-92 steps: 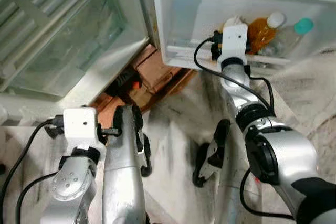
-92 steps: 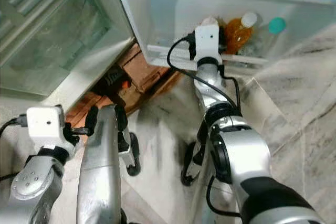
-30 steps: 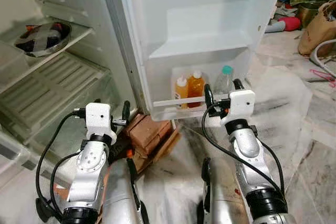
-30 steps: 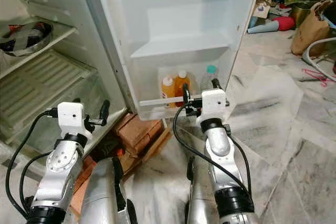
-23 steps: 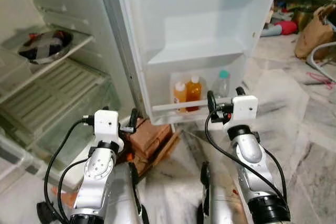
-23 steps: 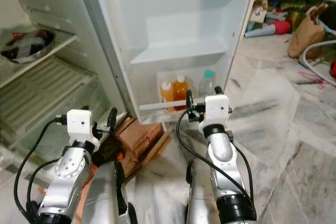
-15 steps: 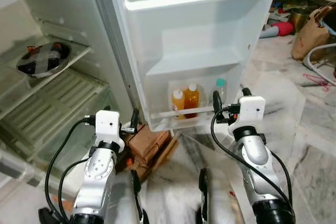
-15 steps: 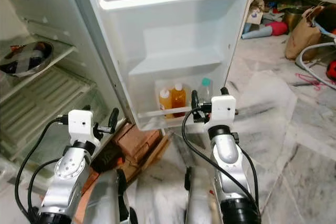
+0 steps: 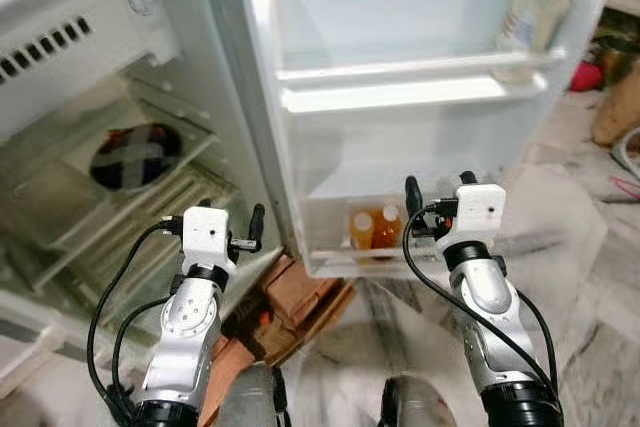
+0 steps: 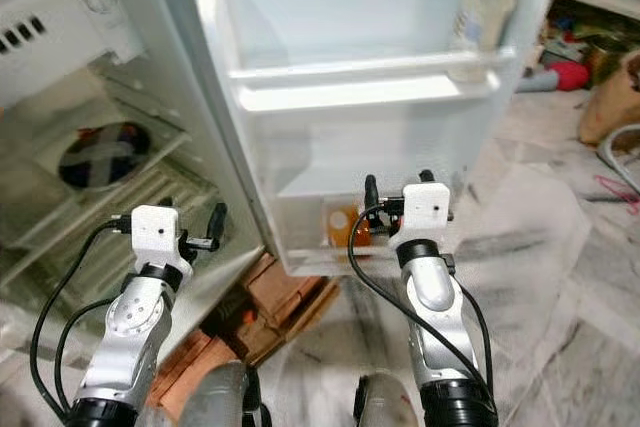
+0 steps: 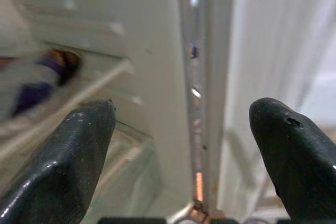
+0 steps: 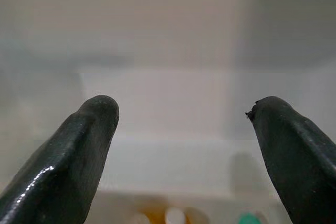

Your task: Restocking fridge

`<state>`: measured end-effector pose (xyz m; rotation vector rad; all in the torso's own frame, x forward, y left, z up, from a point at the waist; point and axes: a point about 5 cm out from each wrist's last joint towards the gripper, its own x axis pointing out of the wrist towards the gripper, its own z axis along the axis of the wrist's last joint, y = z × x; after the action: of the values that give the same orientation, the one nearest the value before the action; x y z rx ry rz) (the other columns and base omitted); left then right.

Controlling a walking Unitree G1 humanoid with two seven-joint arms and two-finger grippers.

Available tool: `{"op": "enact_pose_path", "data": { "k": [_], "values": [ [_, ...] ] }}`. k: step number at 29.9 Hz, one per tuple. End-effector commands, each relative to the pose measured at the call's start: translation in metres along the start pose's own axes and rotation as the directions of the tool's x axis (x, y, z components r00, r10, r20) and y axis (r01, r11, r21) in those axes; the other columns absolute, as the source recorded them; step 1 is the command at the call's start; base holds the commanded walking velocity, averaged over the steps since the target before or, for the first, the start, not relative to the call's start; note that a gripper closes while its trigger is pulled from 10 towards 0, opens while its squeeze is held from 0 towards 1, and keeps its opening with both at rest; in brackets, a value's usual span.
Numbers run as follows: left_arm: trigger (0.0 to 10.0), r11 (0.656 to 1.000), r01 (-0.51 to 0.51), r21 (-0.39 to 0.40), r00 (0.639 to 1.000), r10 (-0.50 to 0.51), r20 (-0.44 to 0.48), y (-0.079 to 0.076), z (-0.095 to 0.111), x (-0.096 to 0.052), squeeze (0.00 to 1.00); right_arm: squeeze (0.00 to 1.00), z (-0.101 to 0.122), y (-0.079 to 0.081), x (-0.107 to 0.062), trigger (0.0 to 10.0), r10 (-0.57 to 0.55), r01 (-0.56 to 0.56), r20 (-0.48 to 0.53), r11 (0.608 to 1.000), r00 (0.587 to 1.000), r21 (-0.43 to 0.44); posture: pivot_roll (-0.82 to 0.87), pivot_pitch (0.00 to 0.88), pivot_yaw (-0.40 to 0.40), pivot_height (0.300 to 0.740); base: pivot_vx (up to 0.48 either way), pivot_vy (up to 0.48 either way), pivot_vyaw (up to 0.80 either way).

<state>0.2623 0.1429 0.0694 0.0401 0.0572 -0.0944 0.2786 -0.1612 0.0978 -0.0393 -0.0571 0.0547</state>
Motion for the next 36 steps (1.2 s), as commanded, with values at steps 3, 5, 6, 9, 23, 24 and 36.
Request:
{"op": "enact_pose_path", "data": {
  "k": [3,5,6,9,23,24,36],
  "values": [
    [10.0,1.000,-0.017,0.018,0.999,0.017,-0.037,0.000,-0.008,-0.001,0.00,0.00,0.001,0.001,-0.001,10.0,0.009,-0.009,-0.007,1.000,1.000,0.006,-0.08,0.000,0.048,0.740,0.000,0.000,0.00],
    [10.0,1.000,-0.016,0.019,0.999,0.017,-0.036,0.000,-0.008,-0.001,0.00,0.00,0.001,0.001,-0.001,10.0,0.010,-0.010,-0.009,1.000,1.000,0.007,-0.08,0.000,0.049,0.740,0.000,0.000,0.00],
    [10.0,1.000,-0.015,0.022,0.999,0.016,-0.037,-0.001,-0.008,0.000,0.00,0.00,0.000,0.001,-0.001,10.0,0.011,-0.011,-0.012,1.000,1.000,0.008,-0.08,0.000,0.049,0.740,0.000,0.000,0.00],
    [10.0,1.000,-0.011,0.026,0.999,0.012,-0.037,-0.002,-0.008,0.000,0.00,0.00,0.000,0.001,-0.002,10.0,0.011,-0.011,-0.016,1.000,1.000,0.010,-0.08,0.000,0.050,0.740,0.000,0.000,0.00],
    [10.0,0.999,0.005,0.041,0.999,-0.004,-0.040,-0.004,-0.010,0.000,0.00,0.00,-0.006,0.022,-0.005,10.0,0.153,-0.153,-0.032,0.988,0.988,0.007,-0.08,0.000,0.053,0.740,0.000,-0.253,0.00],
    [10.0,0.999,0.006,0.040,0.999,-0.004,-0.040,-0.005,-0.010,0.000,0.00,0.00,-0.006,0.022,-0.005,10.0,0.155,-0.155,-0.032,0.988,0.987,0.007,-0.08,0.000,0.053,0.740,0.000,-0.386,0.00],
    [10.0,0.999,0.020,0.041,0.999,-0.018,-0.043,-0.007,-0.010,0.000,0.00,0.00,0.003,0.028,-0.005,10.0,0.239,-0.235,0.027,0.967,0.971,-0.102,-0.08,0.000,0.055,0.740,0.000,-0.397,0.00]
  ]
}}
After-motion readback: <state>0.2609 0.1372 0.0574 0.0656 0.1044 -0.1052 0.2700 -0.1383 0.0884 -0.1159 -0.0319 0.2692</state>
